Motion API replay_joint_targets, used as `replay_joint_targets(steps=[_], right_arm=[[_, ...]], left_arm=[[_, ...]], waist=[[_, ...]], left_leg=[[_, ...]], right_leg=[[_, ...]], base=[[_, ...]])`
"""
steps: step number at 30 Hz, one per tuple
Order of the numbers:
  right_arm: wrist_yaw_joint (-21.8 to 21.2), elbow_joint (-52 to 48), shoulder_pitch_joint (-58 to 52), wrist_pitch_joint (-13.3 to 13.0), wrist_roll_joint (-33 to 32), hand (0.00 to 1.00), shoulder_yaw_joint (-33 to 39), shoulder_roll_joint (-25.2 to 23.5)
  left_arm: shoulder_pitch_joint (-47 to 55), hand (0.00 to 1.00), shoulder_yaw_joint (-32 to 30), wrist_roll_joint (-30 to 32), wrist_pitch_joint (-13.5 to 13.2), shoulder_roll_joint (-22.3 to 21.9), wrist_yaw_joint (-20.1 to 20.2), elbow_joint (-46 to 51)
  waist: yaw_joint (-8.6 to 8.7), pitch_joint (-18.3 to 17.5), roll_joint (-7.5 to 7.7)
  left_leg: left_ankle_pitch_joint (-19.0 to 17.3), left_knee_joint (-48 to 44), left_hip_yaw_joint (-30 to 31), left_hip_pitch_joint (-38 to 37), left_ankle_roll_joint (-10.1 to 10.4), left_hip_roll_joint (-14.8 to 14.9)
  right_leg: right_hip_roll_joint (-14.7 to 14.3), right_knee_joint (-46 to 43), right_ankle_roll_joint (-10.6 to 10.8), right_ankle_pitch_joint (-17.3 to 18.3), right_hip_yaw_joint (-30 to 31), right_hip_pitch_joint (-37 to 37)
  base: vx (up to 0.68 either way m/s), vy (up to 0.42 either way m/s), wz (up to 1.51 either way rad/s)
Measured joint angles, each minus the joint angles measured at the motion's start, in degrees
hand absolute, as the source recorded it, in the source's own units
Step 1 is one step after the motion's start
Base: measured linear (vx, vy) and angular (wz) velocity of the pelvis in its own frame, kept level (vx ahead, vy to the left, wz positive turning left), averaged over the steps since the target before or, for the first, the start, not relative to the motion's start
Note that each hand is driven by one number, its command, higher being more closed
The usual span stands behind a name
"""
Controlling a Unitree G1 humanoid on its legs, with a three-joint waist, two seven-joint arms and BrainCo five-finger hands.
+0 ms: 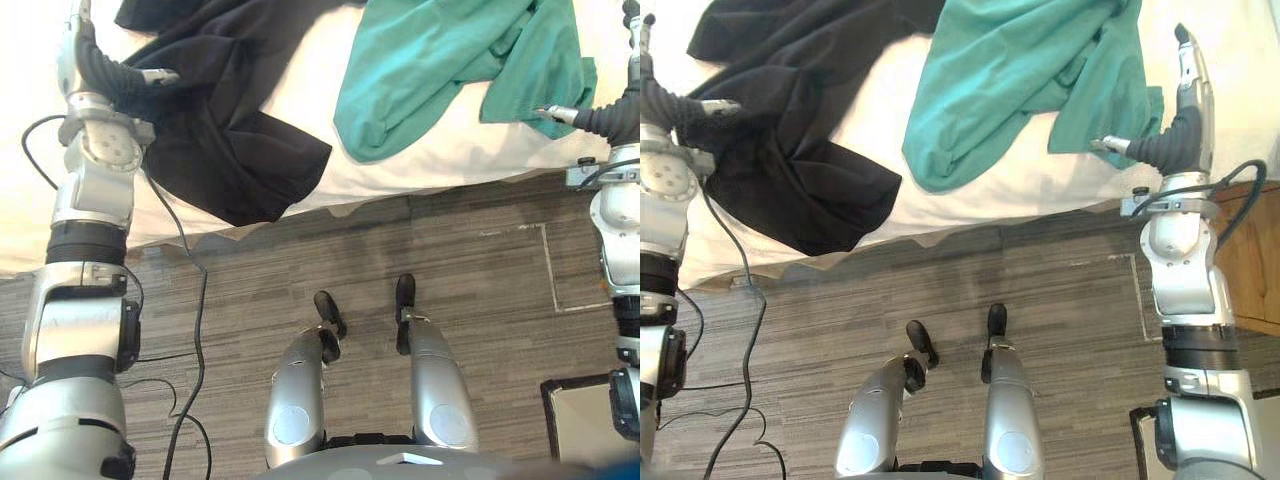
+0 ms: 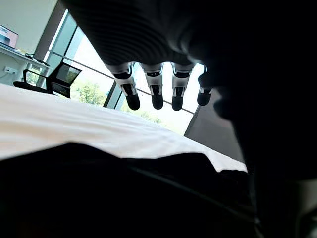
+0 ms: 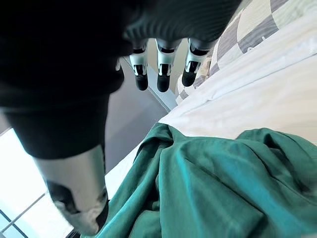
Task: Tidy the bed and pick cloth on bed and put in laundry
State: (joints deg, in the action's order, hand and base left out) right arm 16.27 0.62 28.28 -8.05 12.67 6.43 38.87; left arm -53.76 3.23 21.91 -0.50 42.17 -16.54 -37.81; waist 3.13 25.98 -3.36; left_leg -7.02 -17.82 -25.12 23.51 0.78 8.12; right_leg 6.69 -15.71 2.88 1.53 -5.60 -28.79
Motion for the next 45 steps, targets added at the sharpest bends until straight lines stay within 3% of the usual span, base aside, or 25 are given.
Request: replay_joint_targets(steps=[3, 4, 11, 15, 18, 24, 29, 31, 32, 36, 41, 45], right_arm=[[0.1, -4.3, -1.4, -0.5, 0.0, 0.0, 0.0, -2.0], [0.2, -5.1, -1.5, -0.5, 0.0, 0.0, 0.0, -2.3], [0.4, -10.0, -1.0, -1.9, -0.3, 0.0, 0.0, -4.4], [0.4, -10.4, 3.7, -2.5, -0.8, 0.0, -0.2, -5.2], [0.4, -10.4, 6.6, -2.9, -0.8, 0.0, -1.8, -5.2], [1.8, -6.2, 12.0, -2.9, 1.4, 0.0, -7.7, -3.7], [3.1, 9.1, 18.3, 0.2, 4.7, 0.0, -11.3, 4.1], [3.2, 13.8, 20.9, 0.9, 5.0, 0.0, -12.2, 6.2], [3.5, 18.0, 23.7, 1.3, 5.0, 0.0, -12.9, 8.0], [3.9, 30.1, 31.9, 2.5, 4.9, 0.0, -16.4, 14.5], [2.9, 40.2, 43.5, 3.3, 4.5, 0.0, -22.7, 18.3], [2.3, 43.5, 49.9, 3.3, 4.5, 0.0, -25.4, 18.3]], left_arm=[[-1.7, 0.0, 2.7, 2.1, 0.2, -4.6, 1.3, -3.7], [-1.8, 1.0, 2.8, 2.5, 0.3, -5.5, 1.1, -4.0], [-4.9, 1.0, 3.9, 10.0, 0.0, -7.7, 0.4, -4.0], [-5.2, 1.0, 4.1, 15.9, -1.9, -7.3, 0.5, -3.9], [-3.5, 1.0, 4.1, 15.9, -3.6, -6.9, 0.8, -3.5], [14.0, 1.0, -0.5, 13.5, -8.0, -6.3, 0.8, 11.3], [32.2, 1.0, -4.8, 4.2, -13.6, -11.7, 0.3, 19.7], [38.4, 1.0, -4.6, 3.2, -13.6, -13.6, 0.7, 19.1], [42.8, 1.0, -2.8, 2.2, -12.6, -15.8, 2.4, 13.1], [49.8, 1.0, 3.0, 0.6, -5.9, -23.5, 7.4, -4.7], [55.7, 1.0, 4.8, -3.5, -6.2, -28.2, 9.1, -5.9], [56.8, 1.0, 5.2, -5.0, -7.3, -28.8, 9.2, -5.6]], waist=[[0.41, 0.1, 0.1], [0.44, 0.1, 0.17], [-0.39, 0.3, 0.51], [-0.7, 0.3, 0.51], [-0.68, 0.2, 0.45], [-0.94, -0.8, 0.09], [-1.31, -1.6, -0.99], [-1.3, -2.1, -1.7], [-1.6, -2.1, -1.81], [-2.89, -1.5, -2.58], [-6.52, -0.2, -5.14], [-6.92, 0.4, -6.13]], left_leg=[[0.0, -0.3, -1.7, 1.8, 0.0, 0.4], [0.0, -0.4, -2.4, 2.1, 0.0, 0.6], [-0.1, -2.6, -6.3, 6.0, 0.1, 2.2], [-1.1, -3.7, -8.6, 7.4, -1.5, 3.7], [-1.1, -3.7, -9.0, 7.4, -2.0, 3.7], [1.5, 0.5, -8.7, 6.4, -2.5, 2.2], [7.2, 9.5, -4.1, 2.9, -1.5, -0.9], [8.6, 11.7, -2.5, 2.3, -1.0, -1.3], [9.4, 13.0, -2.0, 2.1, -0.8, -1.5], [10.9, 15.1, 0.2, 3.4, -0.9, -2.2], [12.6, 17.1, 0.9, 3.6, -1.0, -3.2], [15.3, 20.2, 0.9, 6.0, -1.0, -3.9]], right_leg=[[0.0, 0.0, 0.0, -0.8, 0.0, -2.2], [0.0, 0.0, 0.0, -1.0, 0.1, -2.7], [-0.1, 0.0, 0.3, -2.1, 0.0, -6.1], [-0.7, 1.7, 0.4, -3.7, 0.2, -6.8], [-0.7, 2.1, 0.8, -4.2, 0.5, -6.8], [-0.3, 2.4, 0.8, -4.3, -0.3, -6.7], [0.0, 4.0, 0.8, -4.3, -2.7, -4.4], [-0.1, 4.1, 0.8, -4.3, -3.4, -4.1], [-0.3, 5.0, 0.8, -4.3, -3.5, -3.8], [-0.2, 7.2, 0.1, -4.7, -4.7, -3.7], [0.4, 7.2, -0.1, -4.9, -5.1, -4.2], [1.1, 5.3, -0.3, -4.9, -6.2, -8.3]], base=[[-0.02, 0.009, -0.1], [-0.03, 0.009, -0.13], [-0.06, 0.002, -0.01], [-0.1, 0.003, -0.09], [-0.06, 0.014, -0.07], [0.02, -0.019, 0.06], [0.09, -0.05, 0.26], [0.09, -0.059, 0.29], [0.08, -0.046, 0.18], [0.05, -0.023, 0.29], [-0.01, 0.021, 0.16], [-0.03, 0.015, 0.12]])
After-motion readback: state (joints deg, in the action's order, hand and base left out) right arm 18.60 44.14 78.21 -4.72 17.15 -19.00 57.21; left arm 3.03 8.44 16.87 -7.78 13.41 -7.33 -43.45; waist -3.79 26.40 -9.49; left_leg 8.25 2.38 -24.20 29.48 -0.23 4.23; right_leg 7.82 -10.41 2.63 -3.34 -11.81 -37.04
